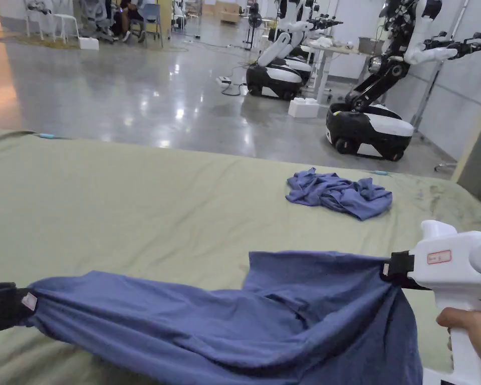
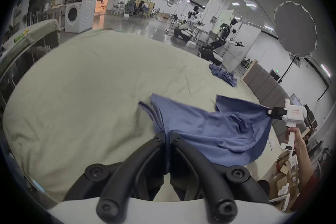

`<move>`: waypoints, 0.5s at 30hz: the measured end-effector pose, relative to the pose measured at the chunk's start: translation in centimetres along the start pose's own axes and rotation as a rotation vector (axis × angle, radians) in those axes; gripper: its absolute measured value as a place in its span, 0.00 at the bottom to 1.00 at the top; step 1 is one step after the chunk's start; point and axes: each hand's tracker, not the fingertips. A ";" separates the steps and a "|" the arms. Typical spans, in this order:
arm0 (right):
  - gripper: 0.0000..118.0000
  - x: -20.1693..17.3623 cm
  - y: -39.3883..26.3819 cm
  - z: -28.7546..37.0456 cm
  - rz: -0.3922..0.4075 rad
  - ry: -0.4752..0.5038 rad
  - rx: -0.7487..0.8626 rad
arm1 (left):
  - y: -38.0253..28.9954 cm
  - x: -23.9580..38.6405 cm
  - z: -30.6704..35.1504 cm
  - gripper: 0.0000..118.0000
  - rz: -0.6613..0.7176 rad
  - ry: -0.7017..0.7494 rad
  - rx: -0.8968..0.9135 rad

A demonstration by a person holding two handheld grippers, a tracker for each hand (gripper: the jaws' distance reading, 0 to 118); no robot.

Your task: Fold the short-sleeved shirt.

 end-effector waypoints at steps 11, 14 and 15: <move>0.03 -0.2 5.9 6.2 -0.134 0.003 0.145 | 9.1 -2.4 3.3 0.02 0.056 -0.017 0.086; 0.03 -1.6 7.1 6.6 -0.131 -0.001 0.174 | 11.1 -1.5 3.0 0.02 0.050 -0.013 0.092; 0.03 -2.0 8.0 6.5 -0.134 -0.001 0.184 | 12.1 -0.9 2.7 0.02 0.015 0.009 0.094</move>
